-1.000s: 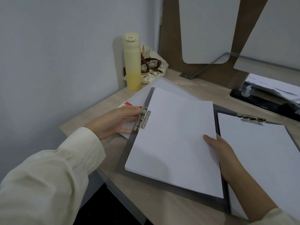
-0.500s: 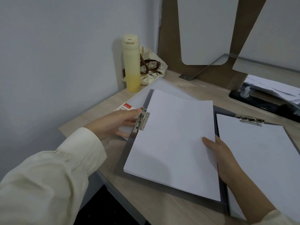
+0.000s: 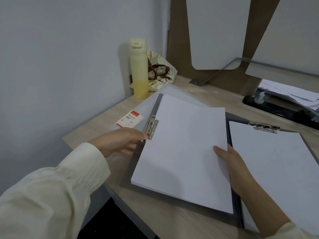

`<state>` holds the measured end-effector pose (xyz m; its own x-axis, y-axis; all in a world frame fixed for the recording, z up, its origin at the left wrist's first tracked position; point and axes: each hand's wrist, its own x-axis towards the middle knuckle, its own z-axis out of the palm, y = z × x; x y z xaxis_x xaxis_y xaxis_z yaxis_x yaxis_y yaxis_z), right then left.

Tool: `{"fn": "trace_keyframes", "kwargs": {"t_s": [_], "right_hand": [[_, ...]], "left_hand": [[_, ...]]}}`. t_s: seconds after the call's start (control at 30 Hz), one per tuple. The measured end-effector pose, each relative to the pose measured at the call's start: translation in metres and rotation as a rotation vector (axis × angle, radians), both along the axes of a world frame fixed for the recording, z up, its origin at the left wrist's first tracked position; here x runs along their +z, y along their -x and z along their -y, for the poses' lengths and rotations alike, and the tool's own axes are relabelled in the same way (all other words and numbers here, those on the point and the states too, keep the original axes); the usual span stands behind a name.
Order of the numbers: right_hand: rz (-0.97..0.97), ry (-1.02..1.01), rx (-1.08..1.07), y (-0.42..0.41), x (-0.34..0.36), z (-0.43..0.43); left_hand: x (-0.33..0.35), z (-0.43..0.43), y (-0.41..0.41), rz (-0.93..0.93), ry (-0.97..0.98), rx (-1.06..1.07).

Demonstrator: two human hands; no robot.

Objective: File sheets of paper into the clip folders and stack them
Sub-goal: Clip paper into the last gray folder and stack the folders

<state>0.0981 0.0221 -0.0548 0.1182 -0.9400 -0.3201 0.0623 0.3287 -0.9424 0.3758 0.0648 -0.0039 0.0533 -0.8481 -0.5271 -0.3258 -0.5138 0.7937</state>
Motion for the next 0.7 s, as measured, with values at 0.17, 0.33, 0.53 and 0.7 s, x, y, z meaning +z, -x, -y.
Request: {"fn": "trace_keyframes", "kwargs": {"t_s": [0.17, 0.33, 0.53, 0.7], "right_hand": [[-0.011, -0.006, -0.001, 0.001, -0.002, 0.001], [-0.027, 0.001, -0.007, 0.003, -0.004, 0.002], [-0.158, 0.082, -0.032, 0.0, -0.005, 0.002], [-0.545, 0.263, -0.04, -0.003, -0.002, 0.004]], "left_hand": [[-0.01, 0.003, 0.005, 0.102, 0.063, 0.035], [-0.016, 0.002, -0.003, -0.02, 0.068, 0.006], [-0.02, -0.002, -0.005, -0.144, 0.075, 0.05], [-0.015, -0.003, 0.002, -0.191, 0.104, 0.094]]}}
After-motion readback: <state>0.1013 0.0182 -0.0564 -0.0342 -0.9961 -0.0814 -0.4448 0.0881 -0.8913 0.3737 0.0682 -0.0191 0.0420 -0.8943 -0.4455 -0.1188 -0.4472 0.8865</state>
